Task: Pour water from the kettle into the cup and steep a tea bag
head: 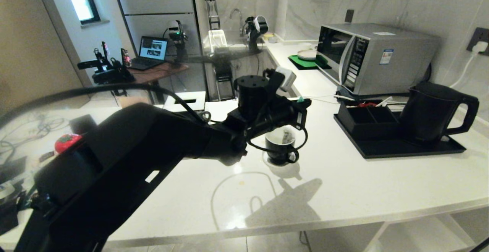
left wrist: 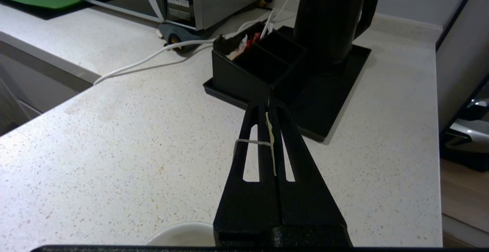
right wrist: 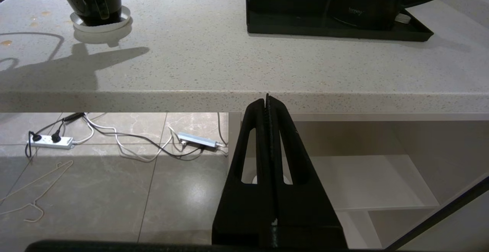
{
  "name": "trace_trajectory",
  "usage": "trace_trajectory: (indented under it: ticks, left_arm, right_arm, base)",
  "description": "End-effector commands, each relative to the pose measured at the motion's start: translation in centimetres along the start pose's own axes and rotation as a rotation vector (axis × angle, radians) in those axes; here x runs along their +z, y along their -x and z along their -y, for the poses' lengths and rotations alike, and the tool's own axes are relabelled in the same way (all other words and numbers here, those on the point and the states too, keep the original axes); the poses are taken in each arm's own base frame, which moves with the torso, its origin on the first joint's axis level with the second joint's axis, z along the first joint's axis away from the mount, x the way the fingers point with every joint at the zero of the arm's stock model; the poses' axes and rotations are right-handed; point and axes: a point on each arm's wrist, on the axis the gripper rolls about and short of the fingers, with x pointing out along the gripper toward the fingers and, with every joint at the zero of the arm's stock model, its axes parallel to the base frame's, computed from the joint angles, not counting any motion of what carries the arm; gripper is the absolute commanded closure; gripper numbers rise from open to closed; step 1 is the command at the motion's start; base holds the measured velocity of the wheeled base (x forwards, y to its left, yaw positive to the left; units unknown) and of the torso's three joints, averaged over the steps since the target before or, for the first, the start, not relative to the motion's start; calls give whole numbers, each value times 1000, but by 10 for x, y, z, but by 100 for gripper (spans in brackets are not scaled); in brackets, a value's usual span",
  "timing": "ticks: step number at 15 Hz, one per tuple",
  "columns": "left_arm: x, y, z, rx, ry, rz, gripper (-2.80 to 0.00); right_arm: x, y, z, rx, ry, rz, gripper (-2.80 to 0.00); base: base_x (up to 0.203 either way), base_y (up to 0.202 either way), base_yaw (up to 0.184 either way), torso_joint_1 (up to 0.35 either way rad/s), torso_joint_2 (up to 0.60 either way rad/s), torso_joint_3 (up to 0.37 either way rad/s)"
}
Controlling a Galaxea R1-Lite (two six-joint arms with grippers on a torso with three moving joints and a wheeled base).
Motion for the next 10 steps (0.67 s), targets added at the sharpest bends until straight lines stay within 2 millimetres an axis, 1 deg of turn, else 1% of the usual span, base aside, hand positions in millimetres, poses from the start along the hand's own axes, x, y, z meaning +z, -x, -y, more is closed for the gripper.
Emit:
trace_trajectory:
  ticks: [1,4,6,10]
  left_arm:
    - [-8,-2,0,-3,3,-11,0]
    - [-20,-4,-2,0,11,-38,0]
    - [-22,-4,-3,4,13,-43,0]
    - [-34,-4,-6,8,20,-72,0]
  right_arm:
    - [0,0,0,1,1,-2,0]
    - [0,0,0,1,1,-2,0]
    - [0,0,0,1,1,-2,0]
    - [0,0,0,1,1,-2,0]
  base:
    - [0,0,0,0,0,0]
    - [0,0,0,0,0,0]
    - [0,0,0,0,0,0]
    - [0,0,0,0,0,0]
